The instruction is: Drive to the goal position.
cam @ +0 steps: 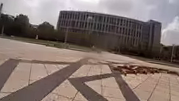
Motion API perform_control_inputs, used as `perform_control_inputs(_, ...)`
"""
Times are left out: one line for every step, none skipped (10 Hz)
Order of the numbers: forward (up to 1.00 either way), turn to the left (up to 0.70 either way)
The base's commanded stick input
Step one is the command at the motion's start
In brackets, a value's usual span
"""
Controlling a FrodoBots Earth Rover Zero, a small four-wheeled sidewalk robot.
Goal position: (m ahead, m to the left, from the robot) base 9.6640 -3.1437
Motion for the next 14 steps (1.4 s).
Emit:
perform_control_inputs(0.05,0.0)
perform_control_inputs(0.05,0.0)
perform_control_inputs(0.05,0.0)
perform_control_inputs(0.05,0.0)
perform_control_inputs(0.05,0.0)
perform_control_inputs(0.05,0.0)
perform_control_inputs(0.05,0.0)
perform_control_inputs(0.05,0.0)
perform_control_inputs(0.05,0.0)
perform_control_inputs(0.05,0.0)
perform_control_inputs(0.05,0.0)
perform_control_inputs(0.05,0.0)
perform_control_inputs(0.05,0.0)
perform_control_inputs(0.05,0.0)
